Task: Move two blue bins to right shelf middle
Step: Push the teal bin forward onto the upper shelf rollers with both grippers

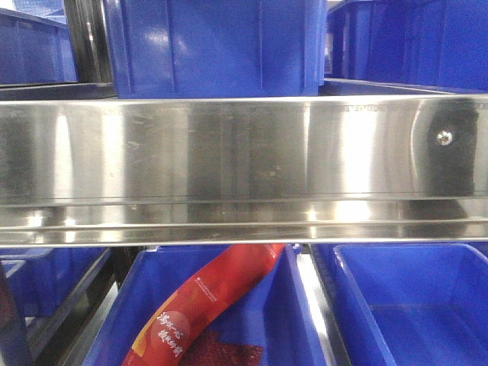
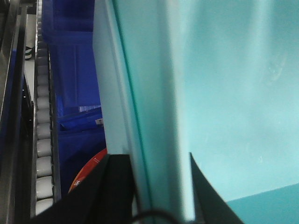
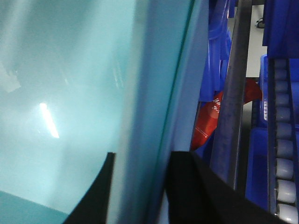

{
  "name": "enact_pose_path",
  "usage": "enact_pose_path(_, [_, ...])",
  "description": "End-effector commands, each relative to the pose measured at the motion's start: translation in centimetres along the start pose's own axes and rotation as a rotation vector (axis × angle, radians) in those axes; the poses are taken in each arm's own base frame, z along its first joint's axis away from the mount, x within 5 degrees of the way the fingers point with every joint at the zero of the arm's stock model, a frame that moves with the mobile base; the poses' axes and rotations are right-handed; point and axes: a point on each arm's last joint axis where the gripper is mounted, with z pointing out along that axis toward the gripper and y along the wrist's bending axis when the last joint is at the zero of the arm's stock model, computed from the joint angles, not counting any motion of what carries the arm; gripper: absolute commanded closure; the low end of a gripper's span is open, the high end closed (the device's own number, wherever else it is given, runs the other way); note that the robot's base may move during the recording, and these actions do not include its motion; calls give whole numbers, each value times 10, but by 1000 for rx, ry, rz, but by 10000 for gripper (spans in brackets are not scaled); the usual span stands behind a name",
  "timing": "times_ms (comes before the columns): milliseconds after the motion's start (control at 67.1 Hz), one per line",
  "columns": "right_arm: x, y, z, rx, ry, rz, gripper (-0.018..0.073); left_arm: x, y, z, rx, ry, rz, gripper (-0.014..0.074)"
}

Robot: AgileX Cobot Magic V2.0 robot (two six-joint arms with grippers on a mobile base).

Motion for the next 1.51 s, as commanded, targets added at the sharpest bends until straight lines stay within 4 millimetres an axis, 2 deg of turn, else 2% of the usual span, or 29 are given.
enact_pose_path(0, [-13, -2, -10, 29, -117, -39, 718, -11, -1, -13, 12, -102, 15, 707])
enact_pose_path(552, [-13, -2, -10, 29, -117, -39, 718, -11, -1, -13, 12, -104, 15, 707])
enact_pose_path(969, [-13, -2, -10, 29, -121, -39, 718, -21, -3, -15, 31, -214, 15, 707])
enact_pose_path(1133, [-10, -3, -5, 34, -79, -37, 718, -15, -2, -13, 16, -149, 18, 707])
enact_pose_path(1237, [-4, -7, 7, 44, 4, -30, 718, -5, 3, -2, -23, -57, 34, 707])
enact_pose_path(1491, [14, -20, 51, 73, 189, -6, 718, 36, 21, 47, -118, 169, 68, 707])
